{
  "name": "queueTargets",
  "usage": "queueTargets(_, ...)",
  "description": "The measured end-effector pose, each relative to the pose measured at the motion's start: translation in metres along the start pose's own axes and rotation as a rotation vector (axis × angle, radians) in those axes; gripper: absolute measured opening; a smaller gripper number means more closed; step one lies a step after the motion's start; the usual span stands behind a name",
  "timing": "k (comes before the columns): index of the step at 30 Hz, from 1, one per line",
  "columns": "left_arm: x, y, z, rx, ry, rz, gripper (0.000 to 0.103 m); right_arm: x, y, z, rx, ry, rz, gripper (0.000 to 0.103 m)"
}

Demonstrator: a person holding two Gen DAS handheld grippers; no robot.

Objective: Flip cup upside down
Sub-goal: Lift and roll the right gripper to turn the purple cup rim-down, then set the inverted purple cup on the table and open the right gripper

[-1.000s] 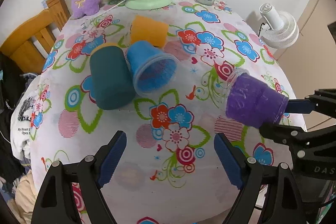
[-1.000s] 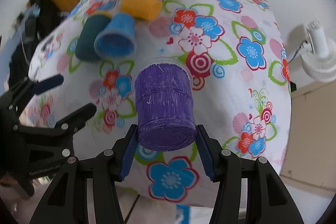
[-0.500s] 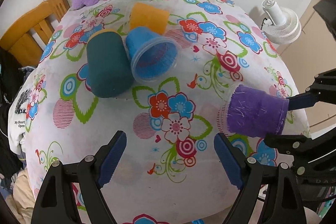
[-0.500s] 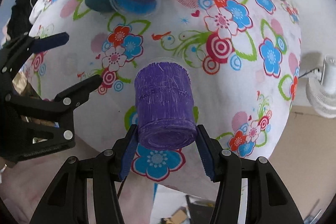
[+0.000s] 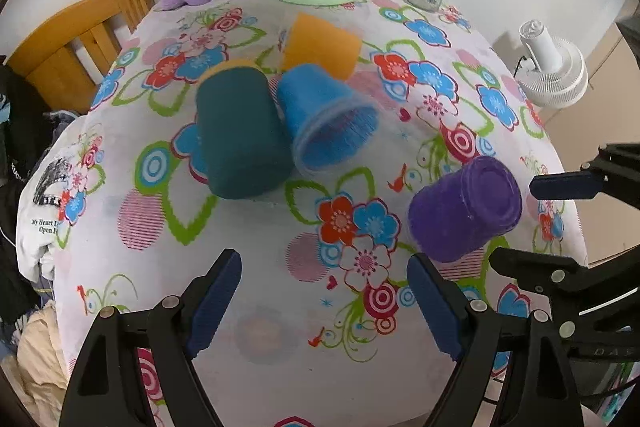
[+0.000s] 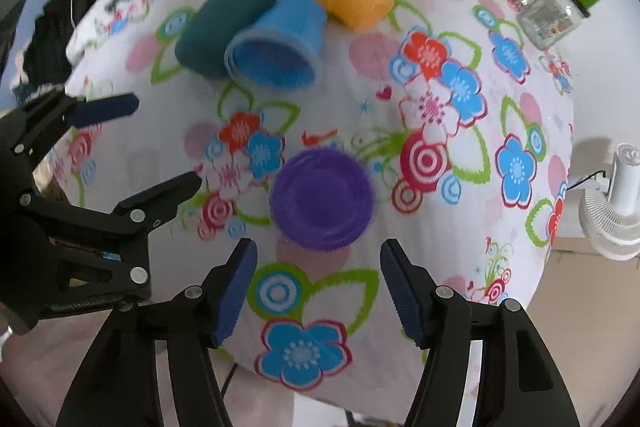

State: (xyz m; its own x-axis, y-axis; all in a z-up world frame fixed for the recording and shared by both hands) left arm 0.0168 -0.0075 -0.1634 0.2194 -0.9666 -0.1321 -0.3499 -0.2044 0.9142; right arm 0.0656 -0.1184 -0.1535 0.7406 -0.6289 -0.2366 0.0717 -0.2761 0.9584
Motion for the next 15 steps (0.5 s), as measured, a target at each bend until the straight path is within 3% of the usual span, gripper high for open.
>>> queueTargets(6, -0.012, 0.022, -0.01, 0.038, 0.017, -0.012, 0.092, 0.002, 0.032, 0.007, 0.204, -0.118, -0.052, 0.069)
queueTargets(11, -0.016, 0.051, -0.017, 0.096, 0.027, -0.018, 0.101, 0.004, 0.066, 0.018, 0.376, -0.159, 0.032, 0.08)
queueTargets(15, -0.011, 0.068, -0.019, 0.111, 0.025, -0.012, 0.103, 0.006, 0.082, 0.027, 0.44, -0.218, 0.073, 0.089)
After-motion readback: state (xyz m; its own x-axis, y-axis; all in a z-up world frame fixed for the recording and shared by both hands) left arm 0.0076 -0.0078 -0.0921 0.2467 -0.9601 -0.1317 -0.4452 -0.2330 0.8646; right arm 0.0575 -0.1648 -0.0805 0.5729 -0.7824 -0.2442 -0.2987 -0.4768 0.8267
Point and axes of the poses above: each gripper's, at about its wrist camera, not at the fingertips, and y roughly against the way its jaws point, x to its right, z to its underside, the point moved 3 cm from there along -y, roughly the way its jaws point, and after that the axes turned 14 degrees about -z, right-handed, at the moved point
